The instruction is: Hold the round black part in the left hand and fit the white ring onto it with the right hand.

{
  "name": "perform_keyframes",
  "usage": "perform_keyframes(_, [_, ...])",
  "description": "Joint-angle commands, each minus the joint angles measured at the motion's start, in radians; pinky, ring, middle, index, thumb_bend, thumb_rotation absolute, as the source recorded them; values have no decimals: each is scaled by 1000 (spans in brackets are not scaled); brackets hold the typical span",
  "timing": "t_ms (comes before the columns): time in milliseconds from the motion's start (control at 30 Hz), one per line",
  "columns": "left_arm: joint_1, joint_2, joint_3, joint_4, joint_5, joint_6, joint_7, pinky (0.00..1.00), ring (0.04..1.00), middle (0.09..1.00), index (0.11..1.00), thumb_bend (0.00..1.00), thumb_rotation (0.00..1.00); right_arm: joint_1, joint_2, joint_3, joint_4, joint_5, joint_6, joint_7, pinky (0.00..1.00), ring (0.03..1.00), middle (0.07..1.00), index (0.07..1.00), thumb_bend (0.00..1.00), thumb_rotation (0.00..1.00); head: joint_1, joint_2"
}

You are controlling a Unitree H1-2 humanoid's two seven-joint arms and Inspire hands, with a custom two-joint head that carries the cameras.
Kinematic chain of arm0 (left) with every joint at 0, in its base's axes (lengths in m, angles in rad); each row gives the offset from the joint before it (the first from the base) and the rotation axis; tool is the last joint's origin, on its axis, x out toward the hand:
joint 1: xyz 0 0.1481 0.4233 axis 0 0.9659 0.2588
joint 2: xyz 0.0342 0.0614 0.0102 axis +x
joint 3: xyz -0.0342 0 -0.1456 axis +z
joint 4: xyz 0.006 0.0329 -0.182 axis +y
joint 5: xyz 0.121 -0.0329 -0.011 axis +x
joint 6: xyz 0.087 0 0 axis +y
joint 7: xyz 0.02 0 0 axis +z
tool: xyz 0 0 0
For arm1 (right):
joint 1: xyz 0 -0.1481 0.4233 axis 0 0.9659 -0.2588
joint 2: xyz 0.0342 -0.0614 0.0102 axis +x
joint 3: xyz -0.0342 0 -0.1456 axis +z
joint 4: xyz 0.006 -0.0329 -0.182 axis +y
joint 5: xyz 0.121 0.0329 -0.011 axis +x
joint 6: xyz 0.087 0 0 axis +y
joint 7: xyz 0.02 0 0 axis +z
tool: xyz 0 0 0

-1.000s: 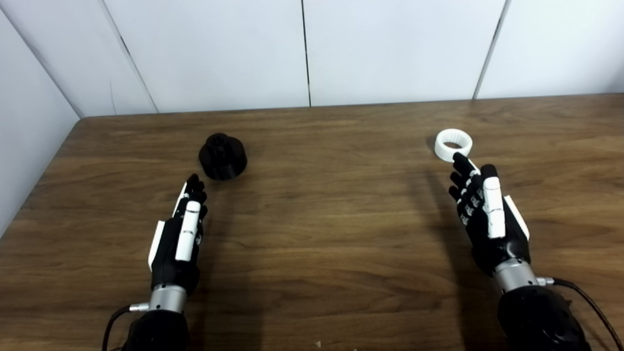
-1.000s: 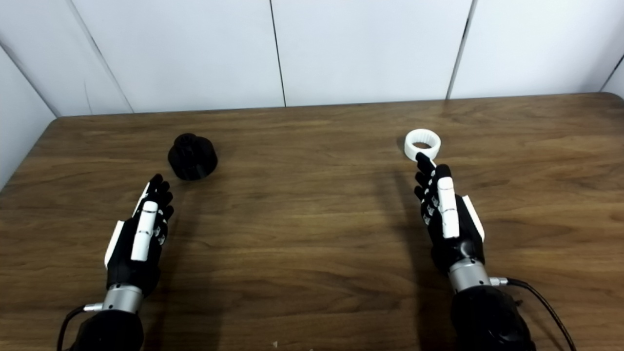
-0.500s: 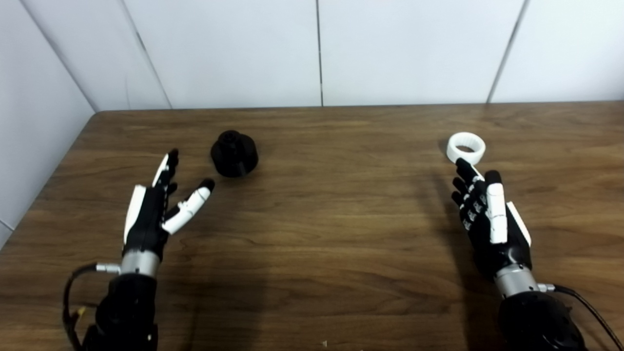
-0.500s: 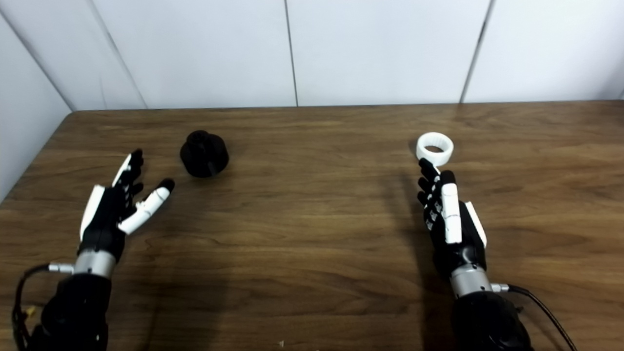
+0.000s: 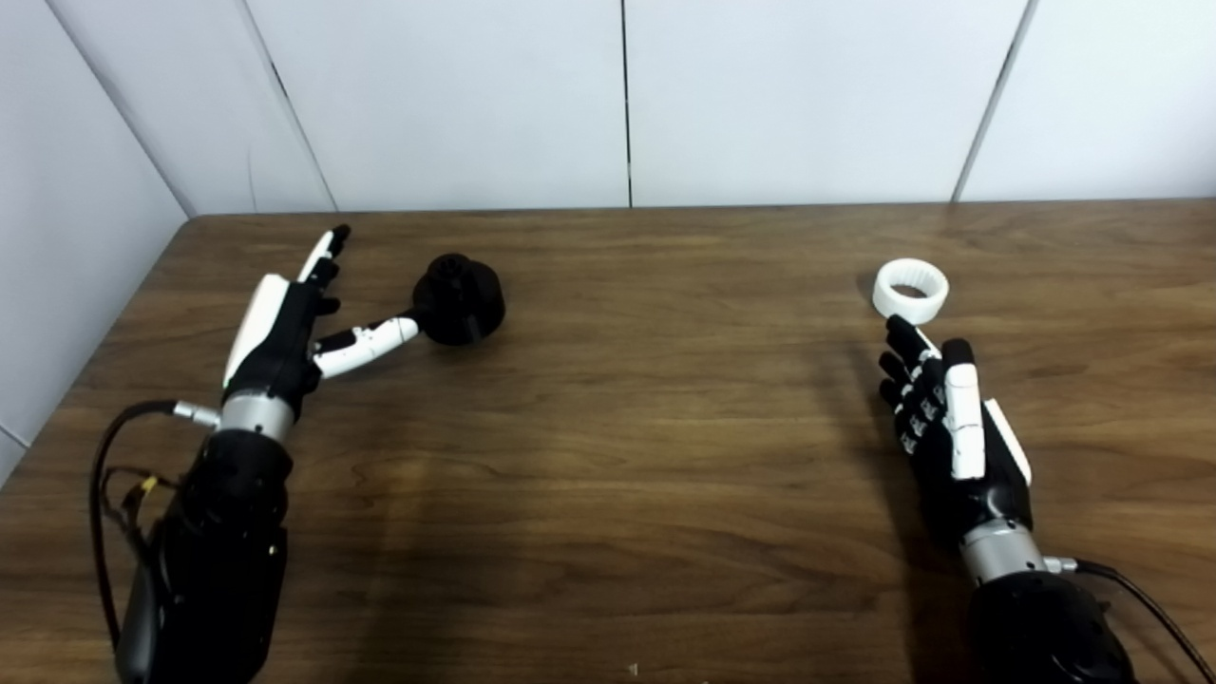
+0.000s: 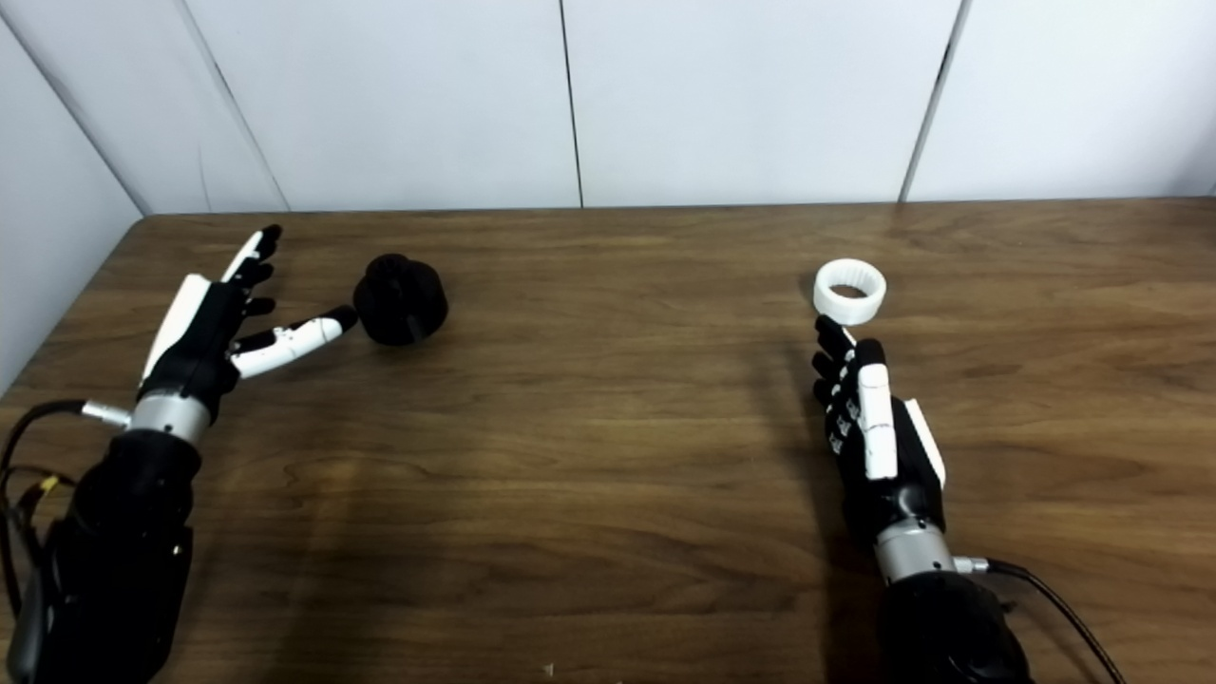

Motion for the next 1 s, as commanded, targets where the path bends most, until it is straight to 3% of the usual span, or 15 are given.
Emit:
perform_keyframes(0, [-80,58,-12,21,43,-4,-18,922,999,1000,1000,959,469,-24,4,4,-26,-7,-56,6,1000,974,968,915,628,1000,1,0])
perform_keyframes(167, [-137,89,-51,104,43,-13,-27,973,1000,1000,990,993,450,-23,4,4,-23,-15,-66,6,1000,967,961,908,624,1000,-1,-4])
perform_keyframes(500, [-203,152,-142,203,64,-12,-95,926,1000,1000,975,1000,468,-22,14,2,-20,-27,-74,-1,1000,959,954,902,635,1000,-6,-12])
perform_keyframes(967, [-290,165,-235,298,94,-12,-167,876,1000,1000,966,1000,463,-19,18,-4,-21,-30,-85,-3,1000,963,952,903,651,1000,-14,-17])
